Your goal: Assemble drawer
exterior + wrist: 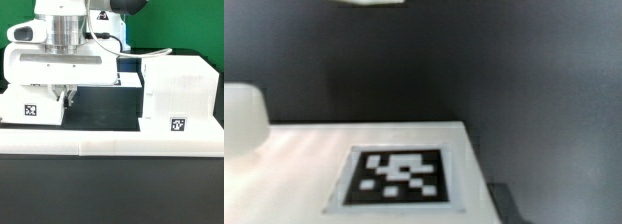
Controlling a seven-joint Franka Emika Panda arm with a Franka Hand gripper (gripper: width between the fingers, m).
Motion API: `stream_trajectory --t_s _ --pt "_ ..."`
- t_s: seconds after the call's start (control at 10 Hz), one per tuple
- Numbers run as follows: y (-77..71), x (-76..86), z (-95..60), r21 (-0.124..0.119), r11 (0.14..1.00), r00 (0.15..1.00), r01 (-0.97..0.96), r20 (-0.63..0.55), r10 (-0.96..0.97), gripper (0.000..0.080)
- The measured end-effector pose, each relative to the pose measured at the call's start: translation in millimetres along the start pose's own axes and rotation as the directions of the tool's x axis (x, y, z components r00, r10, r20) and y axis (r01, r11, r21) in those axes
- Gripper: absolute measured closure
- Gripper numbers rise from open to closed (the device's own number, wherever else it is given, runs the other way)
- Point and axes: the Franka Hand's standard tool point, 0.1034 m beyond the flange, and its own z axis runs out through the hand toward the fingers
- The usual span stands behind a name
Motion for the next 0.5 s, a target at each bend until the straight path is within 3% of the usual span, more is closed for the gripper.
stream_trajectory --t_s 0.2,0.4,0.5 --pt "-0.7 0.1 -0.1 0.0 1.0 1.0 0.002 0.0 -0.002 0.0758" --pt "-17.2 4.0 -6.6 0.005 0.998 0.998 0.067 -0.007 -0.067 0.0758" --pt "-21.1 3.2 -12.8 0.022 0.996 0.996 0.085 0.004 -0.086 0.0758"
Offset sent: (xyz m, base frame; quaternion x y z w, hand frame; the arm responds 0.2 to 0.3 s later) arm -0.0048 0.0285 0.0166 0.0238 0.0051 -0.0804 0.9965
